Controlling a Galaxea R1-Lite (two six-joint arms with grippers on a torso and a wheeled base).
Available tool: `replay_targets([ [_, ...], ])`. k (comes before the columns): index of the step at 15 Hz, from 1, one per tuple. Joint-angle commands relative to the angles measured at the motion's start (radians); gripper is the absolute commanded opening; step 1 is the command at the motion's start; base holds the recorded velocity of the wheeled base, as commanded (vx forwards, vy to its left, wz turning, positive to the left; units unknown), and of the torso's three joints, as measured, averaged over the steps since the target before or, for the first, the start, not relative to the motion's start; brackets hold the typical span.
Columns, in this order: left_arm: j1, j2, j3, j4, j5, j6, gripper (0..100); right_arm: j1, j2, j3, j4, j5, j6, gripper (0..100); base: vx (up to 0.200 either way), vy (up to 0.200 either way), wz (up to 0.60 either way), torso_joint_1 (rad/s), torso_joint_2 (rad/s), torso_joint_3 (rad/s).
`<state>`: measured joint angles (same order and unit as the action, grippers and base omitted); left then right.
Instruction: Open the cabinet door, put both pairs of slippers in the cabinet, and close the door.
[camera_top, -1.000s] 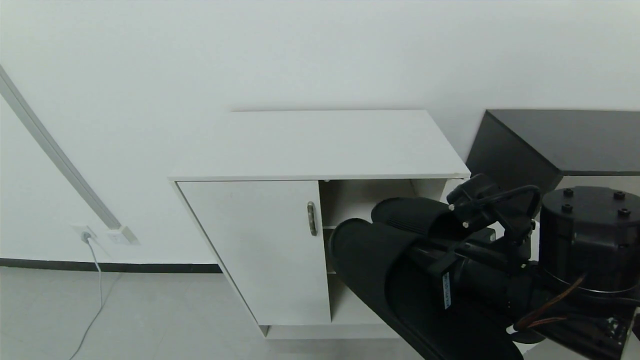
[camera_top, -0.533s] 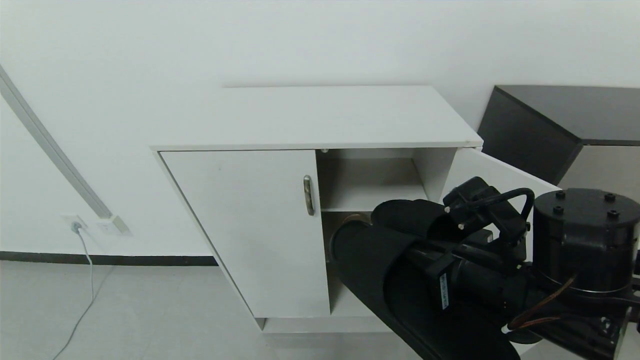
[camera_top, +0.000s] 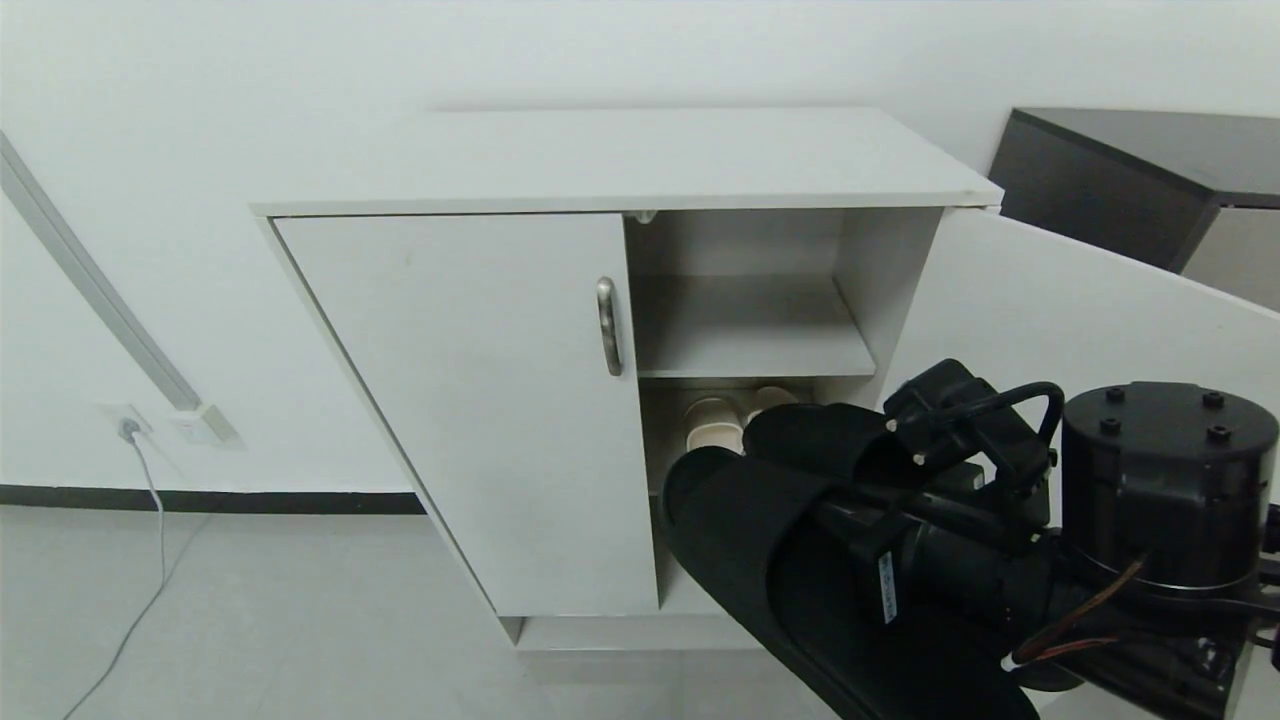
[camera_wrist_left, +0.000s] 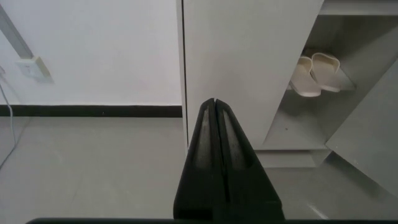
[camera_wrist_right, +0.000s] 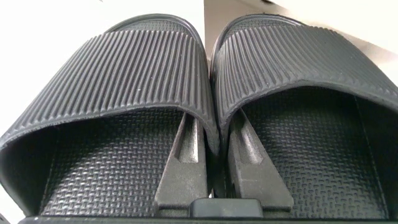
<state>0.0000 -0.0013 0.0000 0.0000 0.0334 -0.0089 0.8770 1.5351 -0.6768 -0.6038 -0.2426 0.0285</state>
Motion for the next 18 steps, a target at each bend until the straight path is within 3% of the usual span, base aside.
replay_targets([
  [1,0.0,0.001,0.0,0.0,0.0,0.0,0,0.0,0.005,0.0,-0.001,0.0,0.002,0,0.0,0.0,0.0,-0.11,0.46,0.339],
  [9,0.0,0.001,0.0,0.0,0.0,0.001,0,0.0,0.008,0.0,-0.001,0.0,0.002,0,0.0,0.0,0.0,-0.06,0.43,0.367],
  [16,0.0,0.001,0.0,0.0,0.0,0.001,0,0.007,0.008,0.002,-0.001,-0.004,-0.025,0,0.0,0.0,0.0,0.0,0.04,0.041],
  [17,0.0,0.001,0.0,0.0,0.0,0.0,0,0.019,0.03,-0.013,0.003,-0.064,-0.053,0,0.0,0.0,0.0,0.0,0.0,0.0],
  [18,0.0,0.001,0.0,0.0,0.0,0.001,0,0.056,0.077,-0.07,0.003,-0.219,-0.042,0,0.0,0.0,0.0,0.0,0.0,0.0],
])
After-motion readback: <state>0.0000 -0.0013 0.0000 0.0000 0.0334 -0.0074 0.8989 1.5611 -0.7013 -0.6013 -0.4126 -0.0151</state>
